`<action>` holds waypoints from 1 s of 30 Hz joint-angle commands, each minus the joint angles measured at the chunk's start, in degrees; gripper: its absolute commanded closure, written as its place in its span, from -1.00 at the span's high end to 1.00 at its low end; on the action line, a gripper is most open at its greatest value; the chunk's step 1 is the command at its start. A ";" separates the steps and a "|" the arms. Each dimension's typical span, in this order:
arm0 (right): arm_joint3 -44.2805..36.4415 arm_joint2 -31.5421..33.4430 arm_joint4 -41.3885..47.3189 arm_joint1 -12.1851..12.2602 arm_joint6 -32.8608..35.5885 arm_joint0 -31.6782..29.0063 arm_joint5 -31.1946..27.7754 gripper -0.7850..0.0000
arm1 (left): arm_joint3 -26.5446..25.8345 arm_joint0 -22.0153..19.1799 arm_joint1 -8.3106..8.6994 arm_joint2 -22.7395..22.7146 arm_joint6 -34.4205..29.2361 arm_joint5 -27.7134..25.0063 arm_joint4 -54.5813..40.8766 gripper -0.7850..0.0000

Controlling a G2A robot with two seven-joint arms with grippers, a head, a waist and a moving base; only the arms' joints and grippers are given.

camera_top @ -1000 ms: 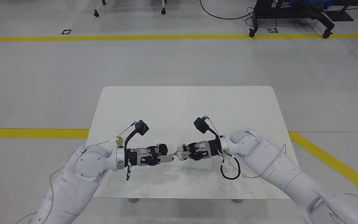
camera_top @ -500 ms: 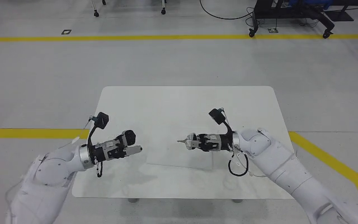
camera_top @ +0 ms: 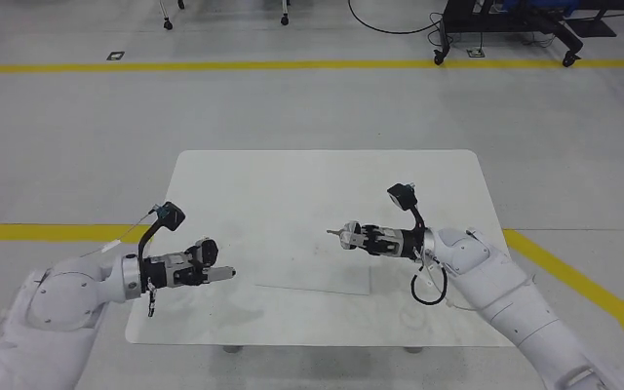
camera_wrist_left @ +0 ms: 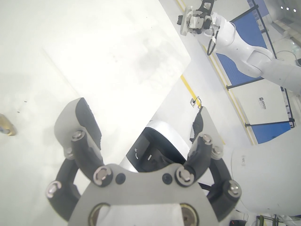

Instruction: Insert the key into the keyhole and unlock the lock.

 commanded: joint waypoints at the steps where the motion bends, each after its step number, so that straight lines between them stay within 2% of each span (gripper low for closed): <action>1: 0.00 0.00 0.00 0.00 0.00 0.00 0.00 -1.00 | -4.38 3.64 0.07 -2.66 10.26 6.82 15.20 1.00; 3: 0.00 0.00 0.00 0.00 0.00 0.00 0.00 -1.00 | -8.82 7.27 0.03 -3.33 14.69 12.22 22.41 1.00; 6: 0.00 0.00 0.00 0.00 0.00 0.00 0.00 -1.00 | -9.83 8.70 0.17 -3.00 12.87 15.43 26.25 1.00; 9: 0.00 0.00 0.00 0.00 0.00 0.00 0.00 -1.00 | -4.84 3.93 0.12 0.22 9.17 16.68 27.76 1.00; 10: 0.00 0.00 0.00 0.00 0.00 0.00 0.00 -1.00 | -1.85 1.40 -0.03 1.83 8.60 17.86 28.36 1.00; 12: 0.00 0.00 0.00 0.00 0.00 0.00 0.00 -1.00 | 4.34 -4.22 -0.51 6.28 7.32 20.14 31.00 0.87; 14: 0.00 0.00 0.00 0.00 0.00 0.00 0.00 -1.00 | 10.35 -9.52 -1.29 10.96 6.41 21.58 31.85 0.87; 16: 0.00 0.00 0.00 0.00 0.00 0.00 0.00 -1.00 | 15.42 -13.77 -2.04 14.48 6.08 21.56 31.53 0.72; 18: 0.00 0.00 0.00 0.00 0.00 0.00 0.00 -1.00 | 19.12 -16.79 -2.70 17.20 6.38 21.21 31.37 0.45; 20: 0.00 0.00 0.00 0.00 0.00 0.00 0.00 -1.00 | 21.92 -18.98 -3.24 19.18 6.75 20.97 31.24 0.13; 22: 0.00 0.00 0.00 0.00 0.00 0.00 0.00 -1.00 | 24.20 -20.66 -3.71 20.59 6.86 20.91 30.57 -0.03; 25: 0.00 0.00 0.00 0.00 0.00 0.00 0.00 -1.00 | 26.52 -22.60 -4.31 22.69 6.56 21.06 30.69 -0.14; 30: 0.00 0.00 0.00 0.00 0.00 0.00 0.00 -1.00 | 28.29 -23.61 -4.70 23.83 6.81 20.76 30.59 -0.17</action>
